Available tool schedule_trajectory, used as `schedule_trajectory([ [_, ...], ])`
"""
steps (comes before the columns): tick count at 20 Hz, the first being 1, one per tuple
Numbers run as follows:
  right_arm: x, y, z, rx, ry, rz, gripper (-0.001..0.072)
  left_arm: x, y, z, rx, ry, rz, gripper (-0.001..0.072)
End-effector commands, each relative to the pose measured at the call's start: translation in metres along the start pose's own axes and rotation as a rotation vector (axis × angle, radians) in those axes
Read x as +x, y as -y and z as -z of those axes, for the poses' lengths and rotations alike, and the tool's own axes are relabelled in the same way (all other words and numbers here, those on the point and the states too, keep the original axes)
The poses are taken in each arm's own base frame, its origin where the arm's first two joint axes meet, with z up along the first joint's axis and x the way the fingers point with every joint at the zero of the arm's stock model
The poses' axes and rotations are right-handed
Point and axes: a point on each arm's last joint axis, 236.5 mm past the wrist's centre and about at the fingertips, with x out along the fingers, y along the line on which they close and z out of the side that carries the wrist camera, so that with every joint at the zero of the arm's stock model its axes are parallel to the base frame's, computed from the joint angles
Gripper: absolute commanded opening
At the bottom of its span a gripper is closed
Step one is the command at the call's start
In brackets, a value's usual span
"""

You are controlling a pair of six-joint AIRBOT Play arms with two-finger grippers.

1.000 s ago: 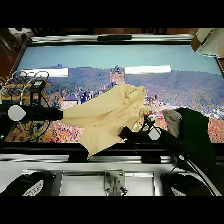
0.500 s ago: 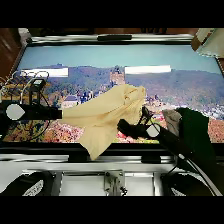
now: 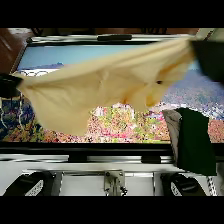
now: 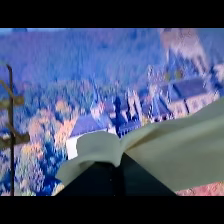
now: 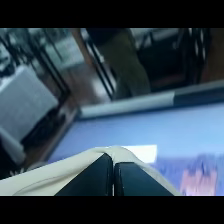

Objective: Fold the shirts.

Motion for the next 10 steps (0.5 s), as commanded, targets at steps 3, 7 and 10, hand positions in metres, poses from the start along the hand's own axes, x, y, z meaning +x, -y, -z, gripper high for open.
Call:
schedule_trajectory([
  [3, -0.115, -0.062, -0.128, -0.136, 0.383, -0.031, 0.0071, -0.154, 0.04, -0.07, -0.005, 0.394, 0.108, 0.0032],
  [7, -0.111, -0.055, -0.129, -0.17, 0.376, 0.008, 0.0071, -0.164, 0.026, -0.075, 0.002, 0.436, 0.042, 0.0032],
  [10, -0.068, -0.013, -0.079, -0.195, 0.127, 0.123, 0.0071, -0.13, -0.006, -0.08, 0.008, 0.375, -0.08, 0.0032],
])
